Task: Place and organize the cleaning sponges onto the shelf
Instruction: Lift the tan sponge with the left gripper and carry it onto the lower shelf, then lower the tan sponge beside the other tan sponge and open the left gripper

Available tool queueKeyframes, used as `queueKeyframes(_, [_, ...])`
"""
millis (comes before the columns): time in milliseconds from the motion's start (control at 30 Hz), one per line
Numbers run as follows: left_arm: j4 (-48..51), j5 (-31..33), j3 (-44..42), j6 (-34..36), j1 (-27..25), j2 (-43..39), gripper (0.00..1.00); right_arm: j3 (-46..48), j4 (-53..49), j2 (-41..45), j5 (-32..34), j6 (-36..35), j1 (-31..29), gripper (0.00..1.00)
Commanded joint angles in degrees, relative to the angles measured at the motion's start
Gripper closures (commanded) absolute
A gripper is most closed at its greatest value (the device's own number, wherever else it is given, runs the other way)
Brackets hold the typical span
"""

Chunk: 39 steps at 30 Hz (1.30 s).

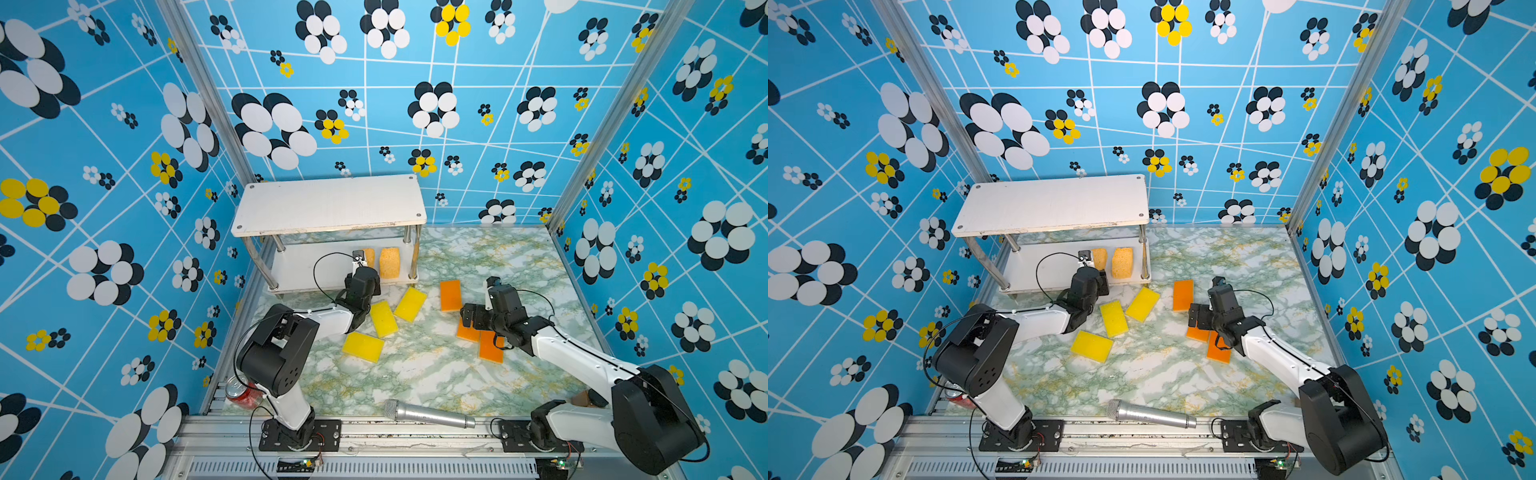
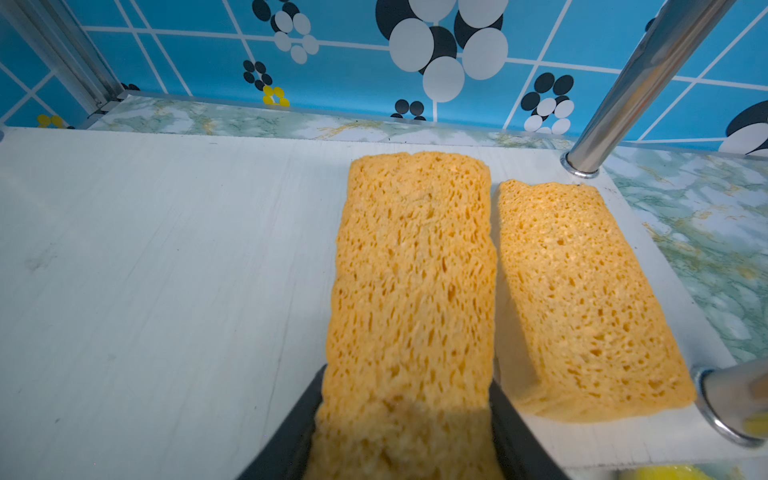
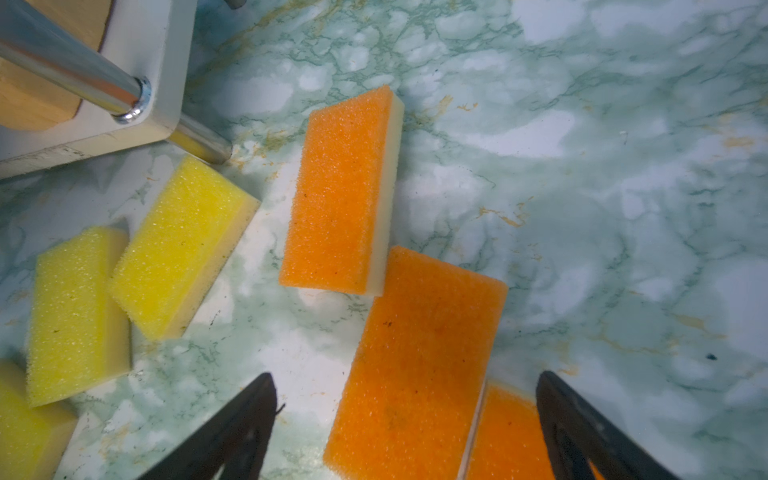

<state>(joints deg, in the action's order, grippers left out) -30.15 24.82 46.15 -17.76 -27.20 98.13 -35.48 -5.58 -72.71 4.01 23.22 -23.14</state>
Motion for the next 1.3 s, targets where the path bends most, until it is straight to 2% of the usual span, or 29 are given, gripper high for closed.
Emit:
queueKeyframes(0, [-0.34, -0.71, 0.83, -1.12, 0.57, 0.92, 0.51, 0.48, 0.05, 0.73, 0.85, 0.24, -0.29, 0.01])
queueKeyframes(300, [1.15, -3.79, 2.04, 0.25, 0.92, 1.37, 0.51, 0.50, -0.21, 0.72, 0.95, -0.01, -0.31, 0.01])
queueKeyframes(1267, [4.21, -3.88, 4.29, 0.05, 2.32, 3.12, 0.49, 0.39, -1.01, 1.78, 1.47, -0.37, -0.34, 0.01])
